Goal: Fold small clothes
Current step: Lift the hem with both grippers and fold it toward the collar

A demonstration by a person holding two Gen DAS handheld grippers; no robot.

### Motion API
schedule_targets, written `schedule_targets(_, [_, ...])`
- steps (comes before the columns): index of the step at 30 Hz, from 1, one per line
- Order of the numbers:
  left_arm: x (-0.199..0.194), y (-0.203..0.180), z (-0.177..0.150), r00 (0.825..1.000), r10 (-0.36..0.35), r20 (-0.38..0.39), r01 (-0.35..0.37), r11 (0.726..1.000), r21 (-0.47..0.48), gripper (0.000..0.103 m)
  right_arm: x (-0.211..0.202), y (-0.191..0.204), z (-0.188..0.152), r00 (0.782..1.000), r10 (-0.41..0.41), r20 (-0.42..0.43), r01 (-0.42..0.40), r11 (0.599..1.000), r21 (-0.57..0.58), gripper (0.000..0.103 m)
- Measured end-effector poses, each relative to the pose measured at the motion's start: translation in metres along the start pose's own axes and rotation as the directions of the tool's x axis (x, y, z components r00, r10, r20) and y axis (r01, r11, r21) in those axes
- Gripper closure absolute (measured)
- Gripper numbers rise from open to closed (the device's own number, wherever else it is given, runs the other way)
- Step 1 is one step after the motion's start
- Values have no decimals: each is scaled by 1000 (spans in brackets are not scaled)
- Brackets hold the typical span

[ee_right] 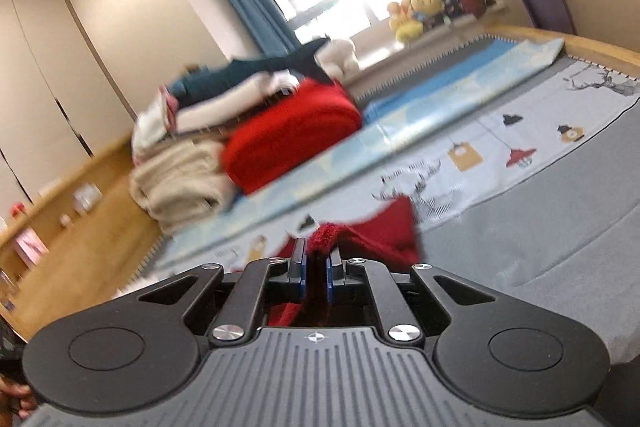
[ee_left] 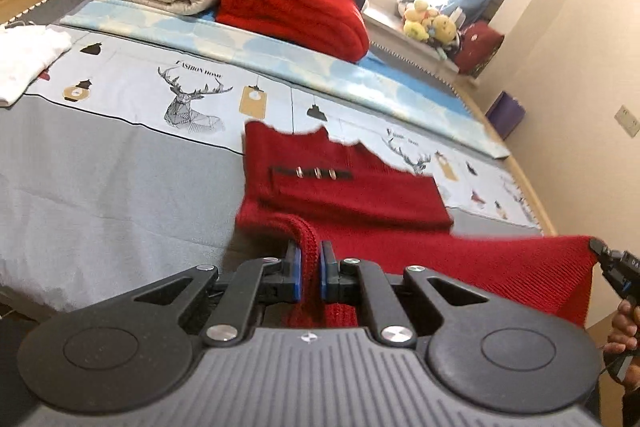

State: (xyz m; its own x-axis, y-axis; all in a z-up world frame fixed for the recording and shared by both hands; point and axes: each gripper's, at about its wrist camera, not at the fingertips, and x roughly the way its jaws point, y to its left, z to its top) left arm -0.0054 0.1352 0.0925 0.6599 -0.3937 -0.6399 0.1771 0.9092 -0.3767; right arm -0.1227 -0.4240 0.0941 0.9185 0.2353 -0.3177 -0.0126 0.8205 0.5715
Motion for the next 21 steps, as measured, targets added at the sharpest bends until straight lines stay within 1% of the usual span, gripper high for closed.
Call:
schedule_targets(1, [0,3,1,1000,-8,-2,8,1000,-9,94,-2,-4,2,1000,1,-1,-1,1000,13,95])
schedule_targets(3, [12,14,7,1000,-6,-19,6,1000,-29,94,4,-14,8,999,-31,-4,31,999,26,95])
schedule_targets(6, [43,29,23,998,11,-58,-13,999,-47,94,30,-26,15,996,-85,-29,86,996,29,95])
schedule_targets(7, [55,34,31,997,19,-72,-22,999,-48,94,43,-25,18,994,-108,-34,108,994,-9,95])
schedule_targets(9, [84,37,48,995,42,-86,-43,999,-8,94,72,-19,23,987,-154,-49,148,983,-107,95])
schedule_targets(10, [99,39,58,993,54,-101,-55,998,-3,94,89,-18,26,983,-169,-64,159,976,-147,95])
schedule_targets(13, [147,52,82,988,69,-137,-70,998,1,94,141,-23,36,970,-212,-119,188,965,-182,95])
schedule_targets(15, [177,63,91,984,77,-159,-81,997,-19,94,175,-31,39,955,-252,-157,217,954,-207,95])
schedule_targets(17, [208,79,91,978,76,-192,-93,992,-79,94,208,-43,38,934,-296,-201,254,944,-212,95])
schedule_targets(18, [222,86,89,972,79,-221,-104,989,-102,94,224,-51,36,921,-317,-226,272,940,-206,95])
schedule_targets(19, [233,91,88,964,87,-250,-118,987,-111,94,235,-56,32,911,-335,-242,290,935,-203,95])
schedule_targets(21, [245,94,89,959,96,-268,-127,987,-100,94,254,-67,19,886,-373,-276,323,923,-211,95])
